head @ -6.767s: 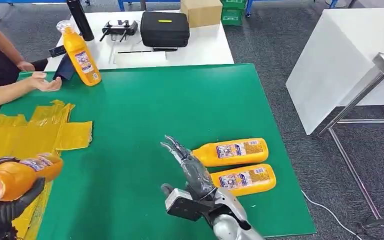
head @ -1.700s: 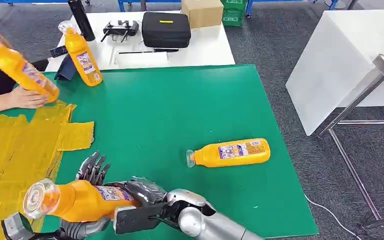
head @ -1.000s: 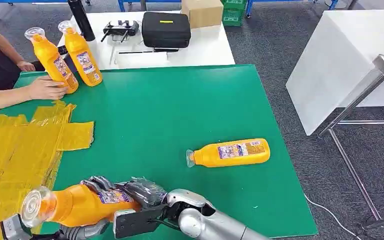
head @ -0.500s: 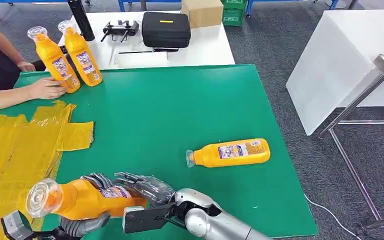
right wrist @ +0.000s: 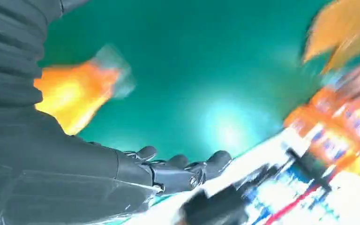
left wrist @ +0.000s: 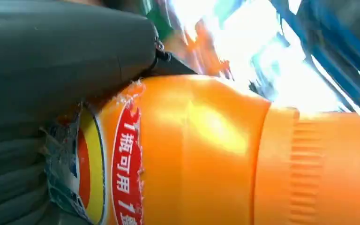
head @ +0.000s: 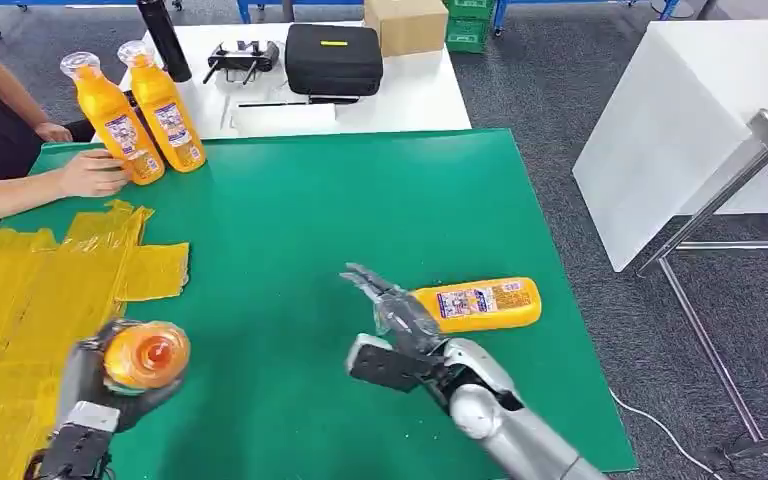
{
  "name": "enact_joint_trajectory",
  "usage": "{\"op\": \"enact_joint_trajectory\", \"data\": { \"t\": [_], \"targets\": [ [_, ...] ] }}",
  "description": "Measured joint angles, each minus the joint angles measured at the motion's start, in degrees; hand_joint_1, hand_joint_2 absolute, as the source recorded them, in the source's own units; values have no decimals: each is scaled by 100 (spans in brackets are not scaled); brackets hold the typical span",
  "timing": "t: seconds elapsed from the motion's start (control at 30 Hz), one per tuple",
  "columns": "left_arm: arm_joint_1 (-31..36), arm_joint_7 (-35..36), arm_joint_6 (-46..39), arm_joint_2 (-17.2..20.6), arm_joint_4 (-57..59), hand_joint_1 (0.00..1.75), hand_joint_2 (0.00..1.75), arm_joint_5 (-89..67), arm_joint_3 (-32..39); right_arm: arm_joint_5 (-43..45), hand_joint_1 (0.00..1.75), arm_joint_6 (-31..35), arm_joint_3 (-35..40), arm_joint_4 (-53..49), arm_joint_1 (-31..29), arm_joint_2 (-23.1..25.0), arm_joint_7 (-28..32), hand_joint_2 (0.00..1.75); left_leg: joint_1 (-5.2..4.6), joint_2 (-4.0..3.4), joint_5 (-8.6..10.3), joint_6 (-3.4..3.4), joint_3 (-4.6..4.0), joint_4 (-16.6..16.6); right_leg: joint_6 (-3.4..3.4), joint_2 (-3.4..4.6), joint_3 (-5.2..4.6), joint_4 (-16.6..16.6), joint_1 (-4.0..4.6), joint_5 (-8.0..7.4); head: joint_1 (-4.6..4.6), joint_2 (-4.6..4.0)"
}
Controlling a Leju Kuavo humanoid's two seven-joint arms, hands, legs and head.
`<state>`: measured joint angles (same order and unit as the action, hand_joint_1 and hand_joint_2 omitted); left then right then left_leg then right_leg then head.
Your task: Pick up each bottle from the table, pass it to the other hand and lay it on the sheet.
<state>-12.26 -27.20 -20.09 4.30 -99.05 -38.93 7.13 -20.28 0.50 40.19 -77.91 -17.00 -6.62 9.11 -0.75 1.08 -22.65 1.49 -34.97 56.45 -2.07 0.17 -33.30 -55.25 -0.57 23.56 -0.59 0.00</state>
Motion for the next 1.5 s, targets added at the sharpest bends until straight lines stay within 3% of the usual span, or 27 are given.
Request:
{"op": "enact_joint_trajectory", "data": {
  "t": [0.1, 0.3, 0.47, 0.67, 0.7, 0.73, 1.07, 1.47, 1.5],
  "targets": [
    [-63, 428, -775, 85, -18, 175, 175, -1368, 584, 4, 0, -133, -534, -394, 181, -500, 35, 175, -3, -1, -2, 2, -2, 0, -1, 0, -3, 0, -3, 1, 0, 0],
    [-66, 1403, -1244, 205, 340, 175, 175, -3474, 1015, 39, 0, -438, -1134, -834, 308, -1218, 9, 175, -4, 4, -2, 2, -8, 0, -1, -3, -9, 1, -4, 2, 2, 0],
    [55, 2038, -1085, 418, 910, 175, 175, -4181, 978, 35, 0, -617, -1313, -912, 290, -1577, -129, 175, -4, 6, 2, 4, -7, 0, -2, -5, -7, 1, -4, 0, 0, 0],
    [209, 2105, -606, 708, 1514, 175, 175, -4325, 687, 33, 0, -815, -1321, -903, 210, -1819, -208, 175, -4, 3, 2, 4, -7, 0, -3, -5, -7, 1, -4, -1, 2, 0],
    [240, 2142, -518, 762, 1586, 129, 175, -4375, 636, 24, 0, -835, -1317, -895, 190, -1832, -212, 175, -4, 4, 2, 4, -7, 0, -3, -5, -6, 1, -4, -1, 2, 0],
    [266, 2175, -444, 811, 1663, 0, 175, -4432, 572, 17, 0, -850, -1306, -882, 165, -1836, -223, 175, -4, 5, 2, 4, -8, 0, -3, -6, -7, 1, -4, -1, 0, 0],
    [460, 2117, -437, 1156, 2080, 0, 175, -4033, 137, -185, 0, -1038, -1173, -618, -38, -1928, -446, 175, -4, 12, 4, 6, -9, 0, -3, -13, -3, 1, -4, -1, 2, 0],
    [768, 1474, -52, 1185, 2290, 0, 175, -2666, -167, -601, 0, -1358, -666, 238, -535, -1900, -798, 175, -5, 12, 8, 5, -10, 0, -6, -13, -3, 0, -4, -3, 0, 0],
    [788, 1408, 1, 1185, 2290, 0, 0, -2508, -178, -623, 0, -1368, -622, 336, -581, -1889, -809, 175, -5, 12, 8, 5, -10, 0, -6, -13, -3, 0, -4, -3, 4, 0]
  ]
}}
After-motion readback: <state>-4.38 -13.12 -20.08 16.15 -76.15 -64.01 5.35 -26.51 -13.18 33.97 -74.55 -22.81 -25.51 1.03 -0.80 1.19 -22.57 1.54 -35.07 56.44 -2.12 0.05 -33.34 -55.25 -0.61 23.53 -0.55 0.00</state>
